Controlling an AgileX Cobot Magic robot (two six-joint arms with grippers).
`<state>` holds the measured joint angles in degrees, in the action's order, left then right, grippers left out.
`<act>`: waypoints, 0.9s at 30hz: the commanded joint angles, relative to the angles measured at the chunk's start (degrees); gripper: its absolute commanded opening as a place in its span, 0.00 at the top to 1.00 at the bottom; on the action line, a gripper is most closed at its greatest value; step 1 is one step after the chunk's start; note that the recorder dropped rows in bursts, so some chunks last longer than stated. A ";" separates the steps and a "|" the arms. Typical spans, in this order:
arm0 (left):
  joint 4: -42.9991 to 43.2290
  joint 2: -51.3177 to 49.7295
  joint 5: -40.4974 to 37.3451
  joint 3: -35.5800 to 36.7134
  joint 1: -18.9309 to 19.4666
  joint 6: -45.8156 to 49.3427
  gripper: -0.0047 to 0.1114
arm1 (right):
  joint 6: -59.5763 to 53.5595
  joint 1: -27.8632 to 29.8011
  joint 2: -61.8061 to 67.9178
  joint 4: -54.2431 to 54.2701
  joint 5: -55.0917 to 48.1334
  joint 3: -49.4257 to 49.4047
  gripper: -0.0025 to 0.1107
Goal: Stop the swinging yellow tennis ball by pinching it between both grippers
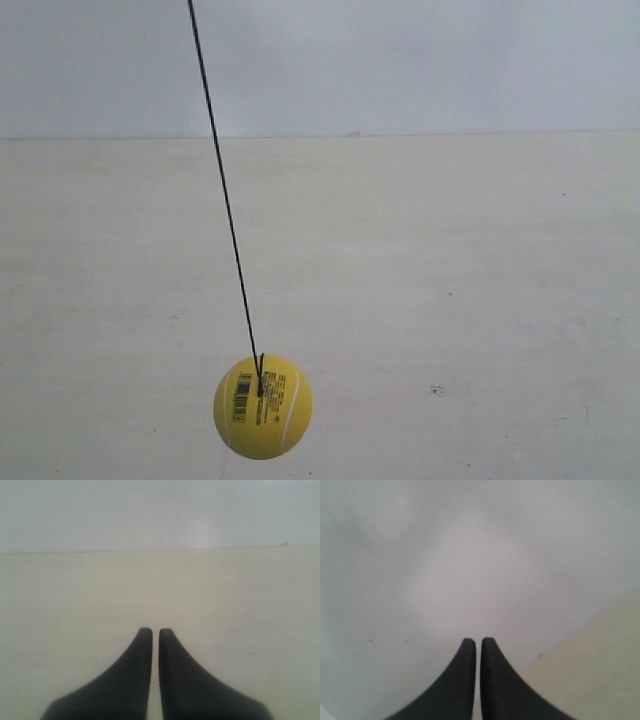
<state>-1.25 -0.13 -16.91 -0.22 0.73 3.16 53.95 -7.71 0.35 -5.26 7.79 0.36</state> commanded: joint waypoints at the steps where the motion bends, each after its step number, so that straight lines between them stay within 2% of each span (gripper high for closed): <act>1: -0.62 0.13 0.20 0.22 0.26 -0.14 0.92 | -0.33 1.51 -0.35 -3.83 -7.79 -0.36 0.98; 10: -0.62 0.13 0.20 0.22 0.26 -0.14 0.92 | -0.44 1.73 -0.35 -4.13 -7.47 -0.36 0.98; 16: -0.62 0.13 0.20 0.22 0.26 -0.14 0.92 | -0.44 7.32 -0.35 -4.24 -7.37 -0.36 0.98; 27: -0.62 0.13 0.20 0.22 0.26 -0.14 0.92 | -0.44 5.20 -0.35 -4.53 -7.37 -0.36 0.98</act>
<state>-1.25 -0.13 -16.91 -0.22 0.73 3.16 53.95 -2.33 0.32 -8.88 0.00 0.01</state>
